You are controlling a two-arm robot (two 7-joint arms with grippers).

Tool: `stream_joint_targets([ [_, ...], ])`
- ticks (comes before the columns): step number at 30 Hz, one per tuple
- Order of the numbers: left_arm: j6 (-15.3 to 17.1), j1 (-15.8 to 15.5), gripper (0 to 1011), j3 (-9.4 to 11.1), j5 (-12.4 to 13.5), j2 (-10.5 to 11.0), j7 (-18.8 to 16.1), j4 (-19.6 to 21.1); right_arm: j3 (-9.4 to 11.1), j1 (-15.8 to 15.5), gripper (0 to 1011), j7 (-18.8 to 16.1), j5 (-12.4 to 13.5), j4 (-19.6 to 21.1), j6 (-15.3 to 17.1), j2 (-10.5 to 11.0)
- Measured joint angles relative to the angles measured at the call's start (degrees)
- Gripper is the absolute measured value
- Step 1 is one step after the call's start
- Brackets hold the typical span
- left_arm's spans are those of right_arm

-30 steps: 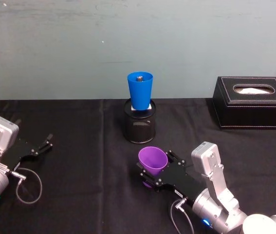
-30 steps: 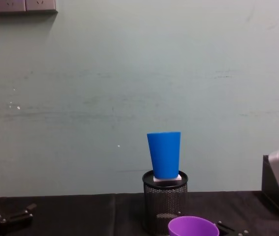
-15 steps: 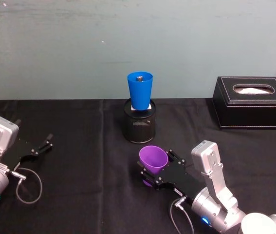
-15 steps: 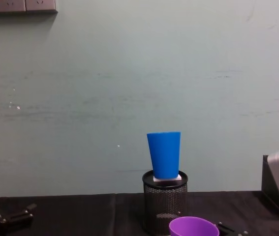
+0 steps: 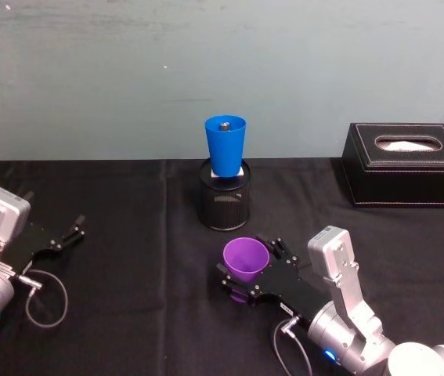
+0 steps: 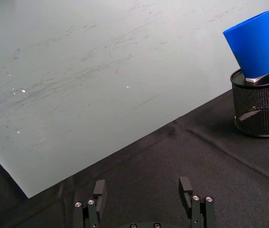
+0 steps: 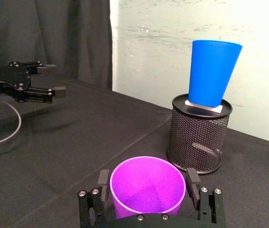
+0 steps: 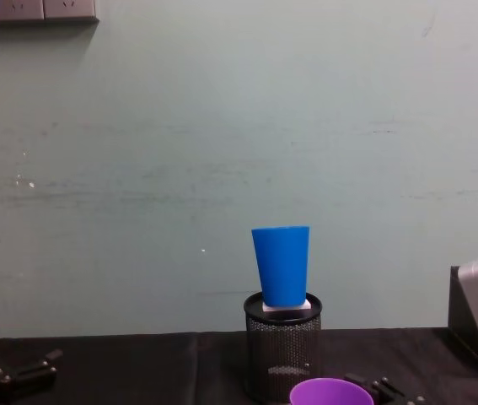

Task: Pick up one cup with a gripper and tap it against the other cup.

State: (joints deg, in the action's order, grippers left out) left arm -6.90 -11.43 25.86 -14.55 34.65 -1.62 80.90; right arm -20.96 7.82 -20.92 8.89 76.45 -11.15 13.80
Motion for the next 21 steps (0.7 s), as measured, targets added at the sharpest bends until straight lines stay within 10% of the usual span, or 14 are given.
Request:
stream_joint_targets([
  [21,0.00,0.00,1000,0.00,0.00,0.00,0.00,0.00,5.94,-2.62,1002,3.69,5.29,7.82,0.84,-1.04],
])
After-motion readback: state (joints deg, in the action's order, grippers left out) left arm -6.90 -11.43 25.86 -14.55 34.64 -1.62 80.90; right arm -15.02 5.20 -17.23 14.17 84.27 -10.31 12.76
